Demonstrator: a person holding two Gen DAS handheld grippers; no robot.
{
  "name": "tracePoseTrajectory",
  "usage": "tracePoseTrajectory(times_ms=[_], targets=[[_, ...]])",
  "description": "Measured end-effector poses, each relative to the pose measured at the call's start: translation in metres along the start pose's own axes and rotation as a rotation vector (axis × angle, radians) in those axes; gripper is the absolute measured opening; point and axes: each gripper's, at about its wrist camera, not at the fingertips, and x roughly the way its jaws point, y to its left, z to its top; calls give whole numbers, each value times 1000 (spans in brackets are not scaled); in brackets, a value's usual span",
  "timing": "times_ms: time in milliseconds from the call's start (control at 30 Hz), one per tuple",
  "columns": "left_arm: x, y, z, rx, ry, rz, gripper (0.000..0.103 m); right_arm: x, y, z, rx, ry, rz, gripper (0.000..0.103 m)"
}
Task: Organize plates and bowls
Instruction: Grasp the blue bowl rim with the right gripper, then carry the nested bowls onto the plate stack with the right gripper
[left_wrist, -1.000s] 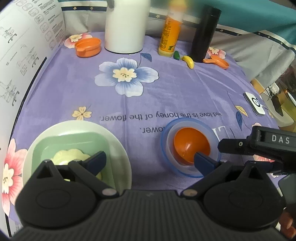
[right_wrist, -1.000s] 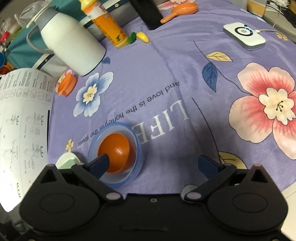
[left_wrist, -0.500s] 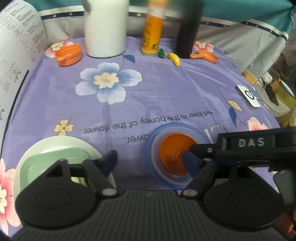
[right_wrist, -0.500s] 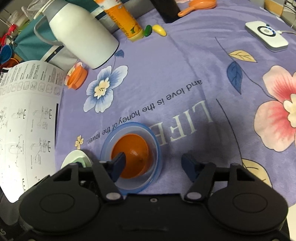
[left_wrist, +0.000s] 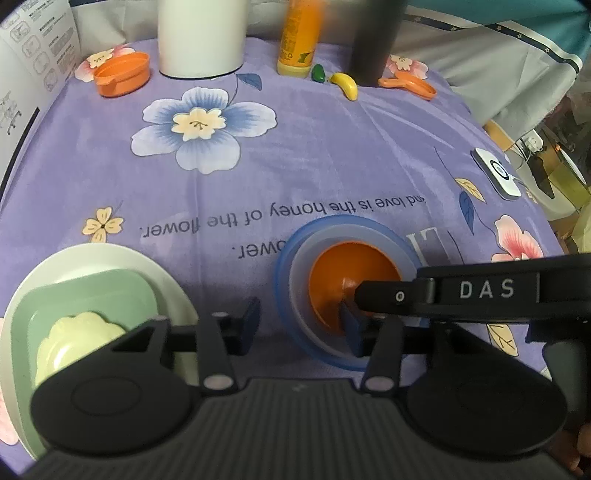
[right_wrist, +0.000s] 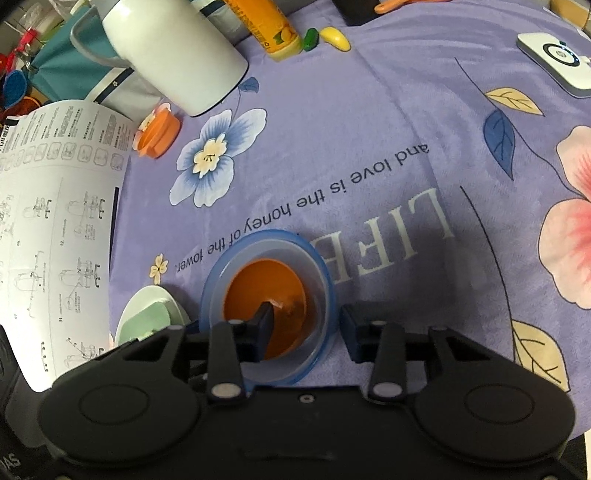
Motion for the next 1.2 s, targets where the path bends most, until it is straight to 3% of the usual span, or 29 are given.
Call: tracePoseTrajectory(times_ms=[100,667,1200], targets=[[-1,-2,0,13,-1,17,29,-2,5,-1,-22,-4,-11,36],[-30,14,3,-4,-15,29,29,-8,41,-3,-120,-16,-43,35],[-82,99,-20,-118,-55,115,29,13,134,-18,-273,75,40,35]])
